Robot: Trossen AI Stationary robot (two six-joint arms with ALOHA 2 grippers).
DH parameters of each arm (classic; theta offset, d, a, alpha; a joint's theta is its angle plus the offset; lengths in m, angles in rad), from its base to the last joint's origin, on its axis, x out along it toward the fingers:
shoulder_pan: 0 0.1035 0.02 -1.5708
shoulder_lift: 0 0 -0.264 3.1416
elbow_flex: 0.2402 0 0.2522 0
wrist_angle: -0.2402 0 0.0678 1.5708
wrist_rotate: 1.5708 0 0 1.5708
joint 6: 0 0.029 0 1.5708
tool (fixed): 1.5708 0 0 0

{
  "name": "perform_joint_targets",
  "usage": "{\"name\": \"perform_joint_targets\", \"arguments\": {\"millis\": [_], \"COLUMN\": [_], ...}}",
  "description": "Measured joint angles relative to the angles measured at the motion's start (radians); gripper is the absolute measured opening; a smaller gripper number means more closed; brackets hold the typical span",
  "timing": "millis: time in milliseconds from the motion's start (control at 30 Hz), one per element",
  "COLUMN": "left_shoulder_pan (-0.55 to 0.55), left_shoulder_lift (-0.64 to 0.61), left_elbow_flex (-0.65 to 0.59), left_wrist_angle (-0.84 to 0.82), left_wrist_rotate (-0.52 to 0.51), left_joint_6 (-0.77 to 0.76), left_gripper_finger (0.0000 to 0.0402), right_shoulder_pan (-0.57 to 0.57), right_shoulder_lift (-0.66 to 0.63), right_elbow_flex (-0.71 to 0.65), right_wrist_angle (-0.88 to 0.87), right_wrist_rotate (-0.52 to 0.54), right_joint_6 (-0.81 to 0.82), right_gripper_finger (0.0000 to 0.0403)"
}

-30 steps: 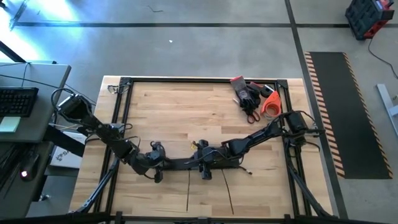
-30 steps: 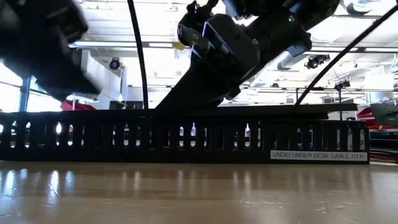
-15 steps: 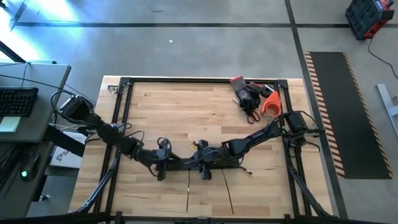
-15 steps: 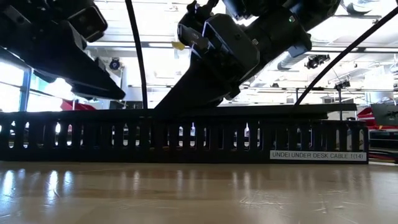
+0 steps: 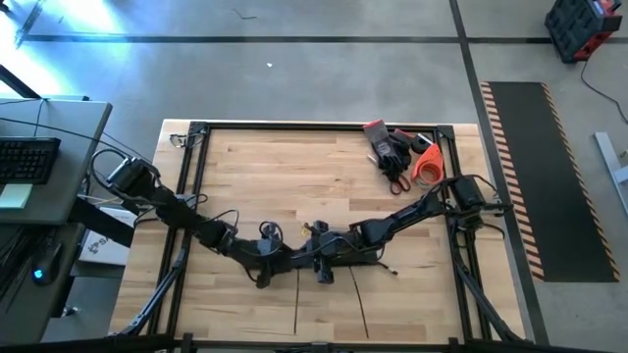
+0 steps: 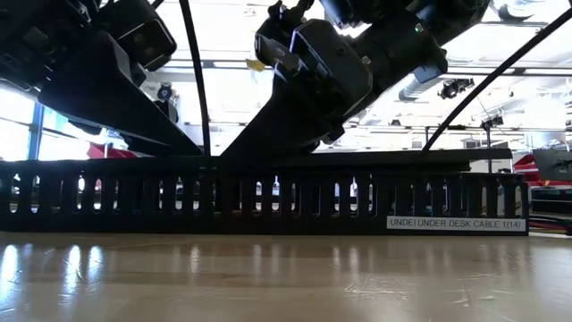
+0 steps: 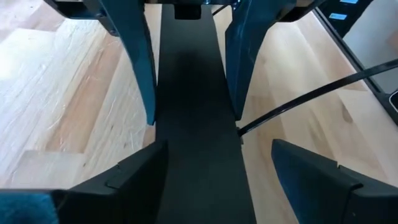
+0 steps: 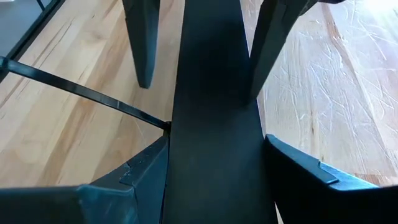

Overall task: Ziptie cables
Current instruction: Close the black cable duct

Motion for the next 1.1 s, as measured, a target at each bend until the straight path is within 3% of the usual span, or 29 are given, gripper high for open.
{"name": "perform_joint_targets", "arguments": {"millis": [67, 200, 267, 500, 733, 1100], "left_shoulder_pan": [0.0, 0.0, 0.0, 0.0, -0.002, -0.002], "left_shoulder_lift": [0.001, 0.001, 0.001, 0.001, 0.001, 0.001], "left_elbow_flex": [0.001, 0.0, 0.0, 0.0, 0.0, 0.0], "left_wrist_angle": [0.001, -0.001, -0.001, -0.001, -0.003, -0.009], "left_wrist_rotate": [0.008, 0.013, 0.013, 0.014, 0.014, 0.009], "left_joint_6": [-0.002, -0.003, -0.003, -0.004, 0.01, 0.012], "left_gripper_finger": [0.0272, 0.0272, 0.0272, 0.0272, 0.0272, 0.0272], "right_shoulder_pan": [0.0, -0.013, -0.02, -0.016, 0.004, 0.002], "right_shoulder_lift": [0.0, 0.003, 0.003, 0.002, 0.002, 0.057], "right_elbow_flex": [0.0, 0.005, 0.024, 0.101, 0.117, 0.118], "right_wrist_angle": [0.001, -0.024, -0.037, -0.078, -0.106, -0.109], "right_wrist_rotate": [-0.009, -0.041, -0.044, -0.079, 0.002, -0.001], "right_joint_6": [-0.002, 0.027, 0.03, -0.05, -0.081, -0.073], "right_gripper_finger": [0.0247, 0.0365, 0.0384, 0.0341, 0.0342, 0.0343]}}
